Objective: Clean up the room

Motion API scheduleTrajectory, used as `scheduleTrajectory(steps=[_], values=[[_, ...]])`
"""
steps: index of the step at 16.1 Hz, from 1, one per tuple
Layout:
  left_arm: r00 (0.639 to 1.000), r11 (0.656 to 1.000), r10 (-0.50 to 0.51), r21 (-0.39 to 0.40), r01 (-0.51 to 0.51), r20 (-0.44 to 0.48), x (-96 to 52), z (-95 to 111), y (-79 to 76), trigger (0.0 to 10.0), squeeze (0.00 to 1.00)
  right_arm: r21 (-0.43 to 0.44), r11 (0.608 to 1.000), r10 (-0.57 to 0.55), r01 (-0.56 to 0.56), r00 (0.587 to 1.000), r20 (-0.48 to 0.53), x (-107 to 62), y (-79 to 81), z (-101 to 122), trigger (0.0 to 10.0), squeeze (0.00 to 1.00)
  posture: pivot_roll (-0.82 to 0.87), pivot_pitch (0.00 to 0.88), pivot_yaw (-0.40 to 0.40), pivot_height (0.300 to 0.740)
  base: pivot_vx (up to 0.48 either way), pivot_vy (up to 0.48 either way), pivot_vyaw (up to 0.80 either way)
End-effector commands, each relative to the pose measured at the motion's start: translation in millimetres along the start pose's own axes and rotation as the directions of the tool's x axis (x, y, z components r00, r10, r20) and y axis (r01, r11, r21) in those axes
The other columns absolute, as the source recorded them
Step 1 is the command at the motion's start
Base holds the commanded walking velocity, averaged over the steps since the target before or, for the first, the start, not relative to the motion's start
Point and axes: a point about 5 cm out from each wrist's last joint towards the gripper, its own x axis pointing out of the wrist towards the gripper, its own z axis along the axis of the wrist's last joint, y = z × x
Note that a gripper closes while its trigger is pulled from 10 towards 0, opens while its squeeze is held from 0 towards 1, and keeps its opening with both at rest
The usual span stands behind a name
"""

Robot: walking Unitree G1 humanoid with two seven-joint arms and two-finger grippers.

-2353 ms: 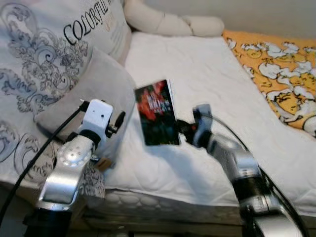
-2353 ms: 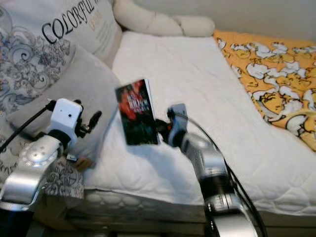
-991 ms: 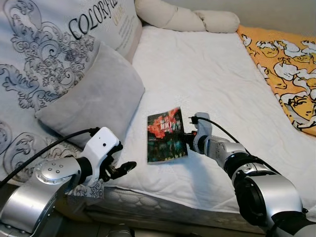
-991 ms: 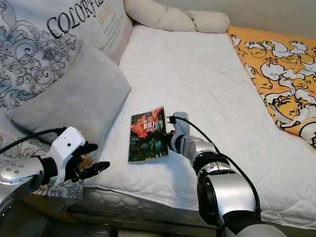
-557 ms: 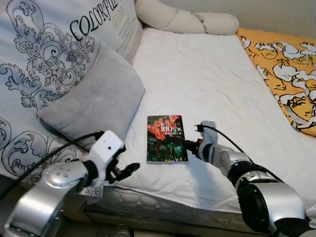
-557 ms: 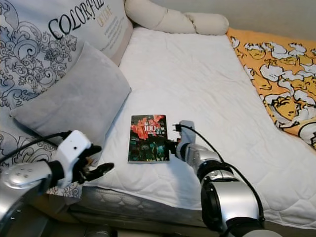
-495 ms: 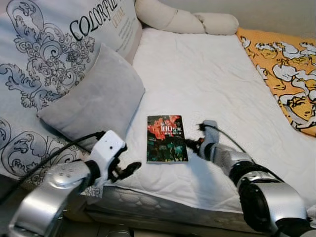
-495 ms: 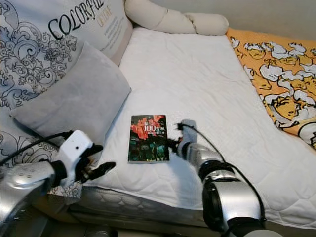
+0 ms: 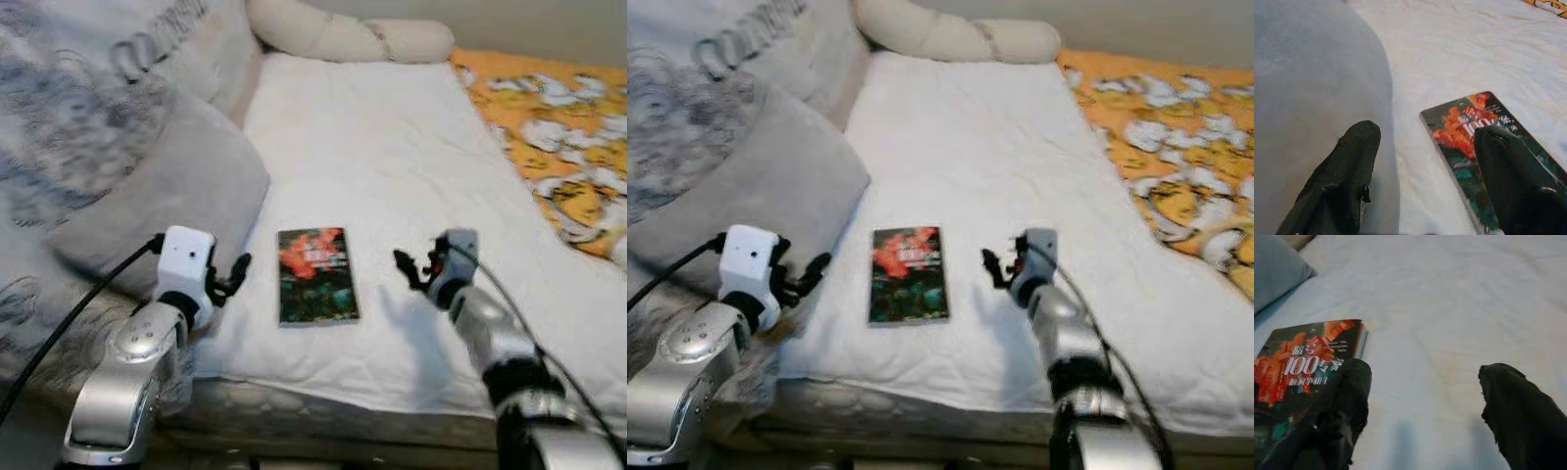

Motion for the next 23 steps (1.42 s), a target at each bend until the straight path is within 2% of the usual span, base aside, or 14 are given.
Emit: scheduleTrajectory(steps=[1, 2, 5, 6, 7, 8, 12, 14, 23], values=[[1.000, 1.000, 0.010, 0.001, -0.010, 0.000, 1.2, -4.3, -3.4, 10.0, 0.00, -0.046, 0.998, -0.034, 0.037, 0.998, 0.056, -4.0, -1.8, 11.4, 10.0, 1.00, 0.01, 0.000, -0.054, 0.740, 0.000, -0.480, 0.00], [0.999, 0.999, 0.034, -0.003, -0.034, 0.001, 2.1, -6.3, -2.1, 10.0, 0.00, -0.074, 0.995, -0.055, 0.064, 0.992, 0.112, -11.0, 5.0, 10.6, 10.0, 1.00, 0.01, 0.000, -0.056, 0.740, 0.000, -0.480, 0.00], [0.995, 0.995, 0.104, -0.009, -0.104, 0.001, 5.7, -8.5, 4.8, 10.0, 0.00, -0.101, 0.988, -0.101, 0.115, 0.986, 0.132, -22.1, 14.7, 1.4, 10.0, 1.00, 0.01, 0.000, -0.056, 0.740, 0.000, -0.480, 0.00], [0.993, 0.993, 0.115, -0.007, -0.115, -0.002, 5.8, -9.6, 6.8, 10.0, 0.00, -0.089, 0.987, -0.116, 0.132, 0.980, 0.162, -25.4, 15.6, 3.8, 10.0, 1.00, 0.01, 0.000, -0.056, 0.740, 0.000, -0.480, 0.00], [0.993, 0.993, 0.116, -0.005, -0.116, -0.004, 5.6, -11.2, 7.5, 10.0, 0.00, -0.051, 0.989, -0.127, 0.137, 0.978, 0.163, -29.4, 15.6, 4.7, 10.0, 1.00, 0.01, 0.000, -0.056, 0.740, 0.000, -0.480, 0.00], [0.993, 0.993, 0.120, 0.011, -0.120, -0.005, 7.3, -12.4, 8.4, 10.0, 0.00, -0.047, 0.989, -0.129, 0.138, 0.979, 0.158, -33.3, 15.4, 4.6, 10.0, 1.00, 0.01, 0.000, -0.049, 0.740, 0.000, -0.480, 0.00], [0.992, 0.992, 0.124, 0.036, -0.123, -0.008, 12.2, -13.9, 7.4, 10.0, 0.00, -0.066, 0.990, -0.113, 0.126, 0.978, 0.174, -35.2, 16.5, 7.8, 10.0, 1.00, 0.00, 0.000, -0.040, 0.740, 0.000, -0.480, 0.00], [0.990, 0.988, 0.139, 0.068, -0.139, -0.001, 14.2, -12.5, 9.6, 10.0, 0.00, -0.038, 0.994, -0.096, 0.104, 0.980, 0.173, -36.7, 21.2, 8.2, 10.0, 1.00, 0.00, 0.000, -0.041, 0.740, 0.000, -0.480, 0.00], [0.990, 0.986, 0.138, 0.090, -0.139, 0.013, 15.9, -9.7, 12.1, 10.0, 0.00, -0.025, 0.994, -0.101, 0.106, 0.983, 0.155, -37.4, 23.9, 3.6, 10.0, 1.00, 0.00, 0.000, -0.031, 0.740, 0.000, -0.480, 0.00]])
